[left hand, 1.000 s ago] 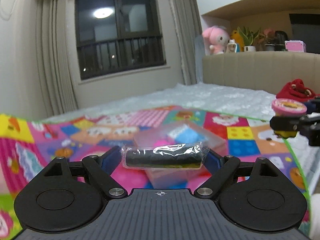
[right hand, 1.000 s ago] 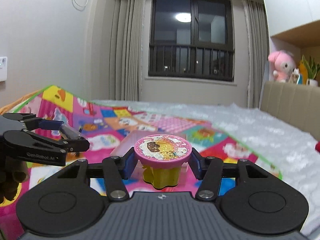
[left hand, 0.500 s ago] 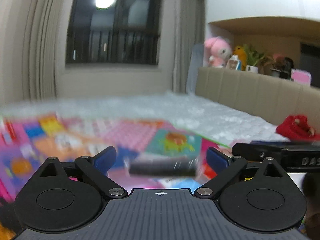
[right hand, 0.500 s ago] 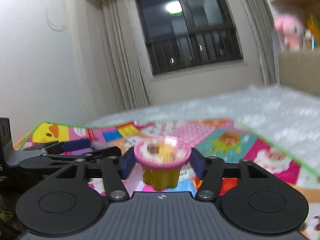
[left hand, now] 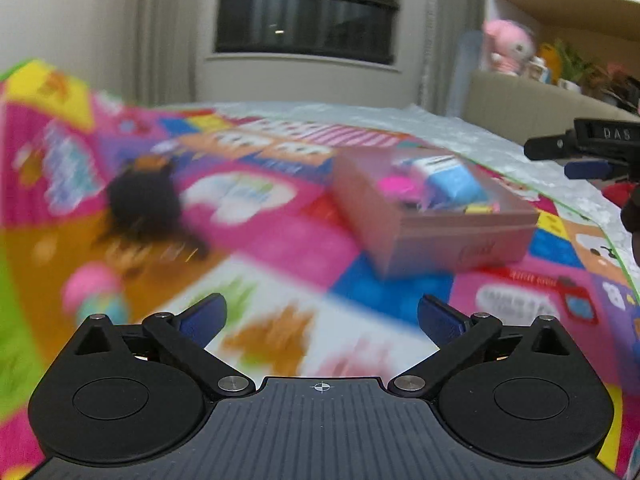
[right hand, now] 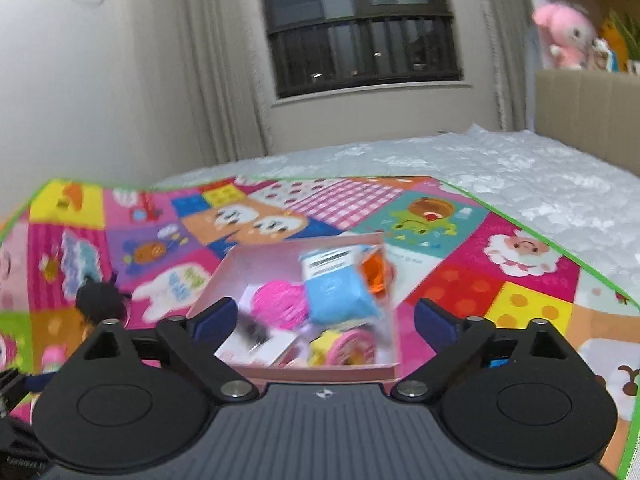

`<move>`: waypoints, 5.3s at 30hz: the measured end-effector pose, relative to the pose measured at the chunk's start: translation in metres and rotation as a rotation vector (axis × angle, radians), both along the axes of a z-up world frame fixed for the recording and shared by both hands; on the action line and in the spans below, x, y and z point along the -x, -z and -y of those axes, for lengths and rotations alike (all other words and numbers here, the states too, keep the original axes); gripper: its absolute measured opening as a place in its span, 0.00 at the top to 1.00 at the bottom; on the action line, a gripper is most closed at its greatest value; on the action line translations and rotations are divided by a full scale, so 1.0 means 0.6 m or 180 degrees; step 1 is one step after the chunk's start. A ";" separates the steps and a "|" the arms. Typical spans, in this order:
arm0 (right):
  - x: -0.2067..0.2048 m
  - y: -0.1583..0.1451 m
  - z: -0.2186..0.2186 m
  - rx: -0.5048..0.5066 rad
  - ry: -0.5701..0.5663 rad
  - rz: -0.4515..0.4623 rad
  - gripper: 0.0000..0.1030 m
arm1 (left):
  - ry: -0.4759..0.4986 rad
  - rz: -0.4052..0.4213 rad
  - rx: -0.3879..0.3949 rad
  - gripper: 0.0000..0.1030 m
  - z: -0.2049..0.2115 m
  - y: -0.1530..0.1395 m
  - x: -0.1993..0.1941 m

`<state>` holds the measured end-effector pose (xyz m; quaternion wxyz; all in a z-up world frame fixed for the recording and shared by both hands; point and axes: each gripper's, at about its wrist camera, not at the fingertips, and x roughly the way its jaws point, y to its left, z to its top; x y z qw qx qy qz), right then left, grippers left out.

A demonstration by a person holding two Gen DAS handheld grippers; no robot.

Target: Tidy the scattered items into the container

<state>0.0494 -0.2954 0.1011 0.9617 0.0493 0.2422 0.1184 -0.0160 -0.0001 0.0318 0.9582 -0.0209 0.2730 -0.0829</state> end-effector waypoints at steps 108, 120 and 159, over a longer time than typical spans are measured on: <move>0.234 0.142 -0.025 0.0486 0.0594 0.0113 0.00 | -0.0948 -0.0283 -0.0359 0.31 -0.163 0.019 -0.086; 0.245 0.172 -0.024 0.0444 0.0524 0.0019 0.00 | -0.0665 -0.0213 -0.0381 0.48 -0.142 -0.001 -0.047; 0.248 0.192 -0.038 0.0424 0.0539 -0.0049 0.00 | 0.0046 0.0020 0.0074 0.00 -0.047 0.017 0.150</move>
